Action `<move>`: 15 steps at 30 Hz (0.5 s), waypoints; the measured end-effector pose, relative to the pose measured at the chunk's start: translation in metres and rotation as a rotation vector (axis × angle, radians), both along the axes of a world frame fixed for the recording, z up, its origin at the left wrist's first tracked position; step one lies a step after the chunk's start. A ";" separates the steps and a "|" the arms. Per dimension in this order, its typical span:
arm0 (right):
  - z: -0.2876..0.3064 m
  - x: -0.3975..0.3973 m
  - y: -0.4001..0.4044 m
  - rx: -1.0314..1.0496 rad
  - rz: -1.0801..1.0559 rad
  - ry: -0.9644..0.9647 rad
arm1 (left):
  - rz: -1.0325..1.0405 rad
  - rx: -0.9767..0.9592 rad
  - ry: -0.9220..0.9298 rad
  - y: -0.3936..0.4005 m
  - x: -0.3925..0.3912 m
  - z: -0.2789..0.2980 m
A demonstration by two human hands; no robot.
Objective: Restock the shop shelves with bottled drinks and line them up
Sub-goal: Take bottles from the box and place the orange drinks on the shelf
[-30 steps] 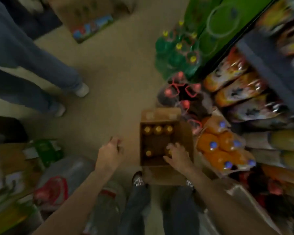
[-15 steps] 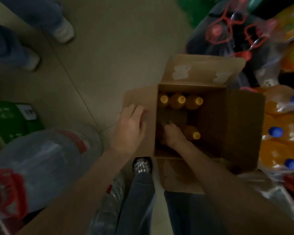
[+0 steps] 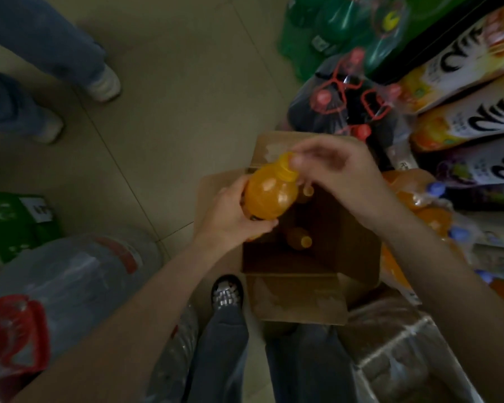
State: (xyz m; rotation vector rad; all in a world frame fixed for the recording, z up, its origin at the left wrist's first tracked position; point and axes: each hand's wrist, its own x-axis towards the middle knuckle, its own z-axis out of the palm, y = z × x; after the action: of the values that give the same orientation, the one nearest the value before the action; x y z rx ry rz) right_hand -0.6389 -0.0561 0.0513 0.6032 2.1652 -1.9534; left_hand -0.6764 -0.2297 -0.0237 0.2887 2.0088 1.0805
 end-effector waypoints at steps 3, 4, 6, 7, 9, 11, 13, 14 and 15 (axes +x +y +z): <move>-0.072 0.012 0.008 0.135 -0.011 -0.294 | 0.185 0.007 -0.028 -0.008 -0.010 -0.001; -0.104 0.022 0.007 0.404 0.183 -0.449 | 0.240 0.011 -0.033 -0.010 -0.011 -0.003; -0.161 0.047 -0.005 0.817 0.719 -0.773 | 0.304 0.022 -0.042 -0.010 -0.011 -0.008; -0.184 0.057 -0.013 0.940 0.926 -0.873 | 0.320 0.028 -0.049 -0.008 -0.012 -0.010; -0.212 0.070 -0.028 1.069 1.062 -0.934 | 0.331 0.036 -0.046 -0.004 -0.013 -0.016; -0.228 0.075 -0.030 1.114 1.045 -0.923 | 0.311 0.037 -0.031 0.000 -0.014 -0.020; -0.236 0.077 -0.028 1.142 0.990 -0.878 | 0.300 0.021 -0.008 0.004 -0.014 -0.020; -0.234 0.078 -0.027 1.142 0.949 -0.844 | 0.309 0.015 -0.003 0.006 -0.013 -0.018; -0.226 0.077 -0.026 1.128 0.901 -0.800 | 0.318 0.015 0.000 0.008 -0.013 -0.016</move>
State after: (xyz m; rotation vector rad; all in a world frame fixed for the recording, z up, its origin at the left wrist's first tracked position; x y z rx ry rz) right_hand -0.5624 -0.0821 -0.1747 0.2940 2.1320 0.0616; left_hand -0.6889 -0.2213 -0.0399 -0.0260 2.0932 1.2895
